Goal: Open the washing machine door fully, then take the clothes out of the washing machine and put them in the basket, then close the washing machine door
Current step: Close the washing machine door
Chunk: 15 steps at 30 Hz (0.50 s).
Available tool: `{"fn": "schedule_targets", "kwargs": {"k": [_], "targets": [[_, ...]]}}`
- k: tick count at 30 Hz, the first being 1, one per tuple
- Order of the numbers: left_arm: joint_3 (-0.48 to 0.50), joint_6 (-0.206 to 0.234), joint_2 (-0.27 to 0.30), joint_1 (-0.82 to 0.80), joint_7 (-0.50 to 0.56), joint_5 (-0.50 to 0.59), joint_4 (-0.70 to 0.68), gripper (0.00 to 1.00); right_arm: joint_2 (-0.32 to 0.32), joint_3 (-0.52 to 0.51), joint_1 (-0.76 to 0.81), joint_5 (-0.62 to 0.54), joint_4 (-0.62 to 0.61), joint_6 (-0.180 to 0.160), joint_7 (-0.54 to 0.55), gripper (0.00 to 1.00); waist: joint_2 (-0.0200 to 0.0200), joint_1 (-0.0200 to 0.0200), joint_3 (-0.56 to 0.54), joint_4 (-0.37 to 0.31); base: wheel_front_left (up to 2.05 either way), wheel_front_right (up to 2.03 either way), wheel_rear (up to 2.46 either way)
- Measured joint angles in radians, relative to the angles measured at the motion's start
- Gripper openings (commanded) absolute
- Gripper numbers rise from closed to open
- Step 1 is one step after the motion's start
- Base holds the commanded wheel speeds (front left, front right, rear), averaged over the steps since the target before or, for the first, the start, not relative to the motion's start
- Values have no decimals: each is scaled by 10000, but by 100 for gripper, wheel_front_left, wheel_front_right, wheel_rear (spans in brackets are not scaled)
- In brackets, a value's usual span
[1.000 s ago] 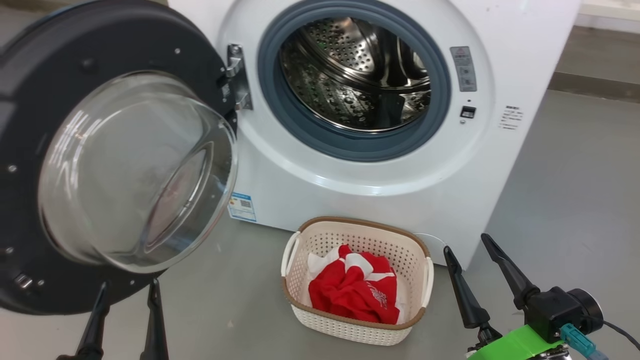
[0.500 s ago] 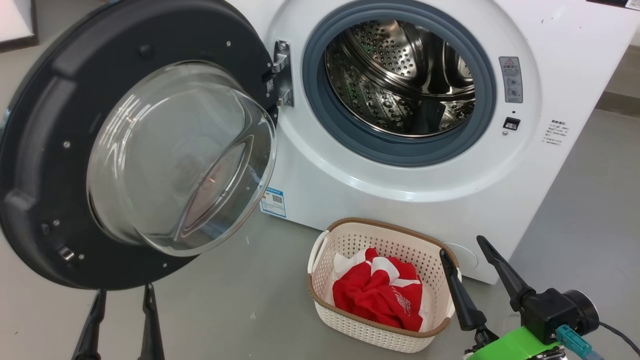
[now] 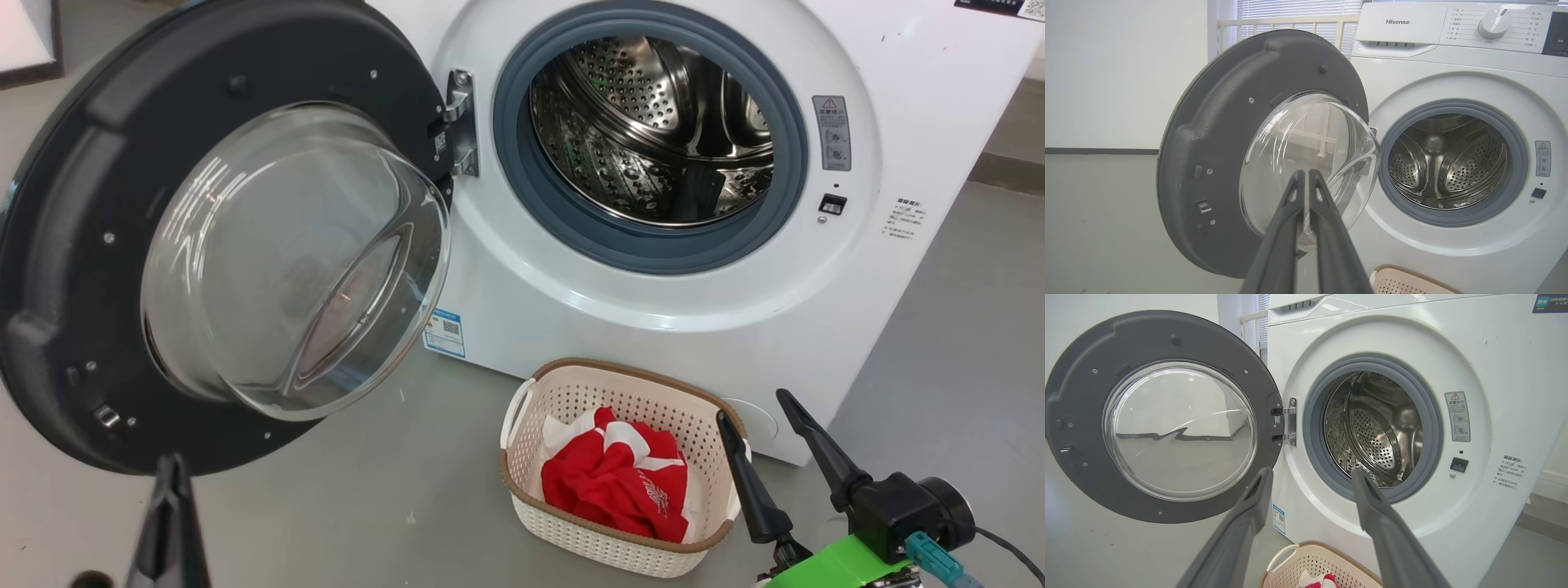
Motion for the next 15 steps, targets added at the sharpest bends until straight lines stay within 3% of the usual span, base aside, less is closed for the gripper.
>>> {"fn": "schedule_targets", "kwargs": {"k": [6, 15], "targets": [[644, -244, 247, -605, -130, -535, -4, 0, 2, -4, 6, 0, 96, 0, 0, 100, 0, 0, -1, -70, 0, 0, 0], [1708, -698, 834, -2824, 165, -2073, 660, 0, 8, -127, 14, -58, 238, 0, 0, 100, 0, 0, 44, -148, 0, 0, 0]]}}
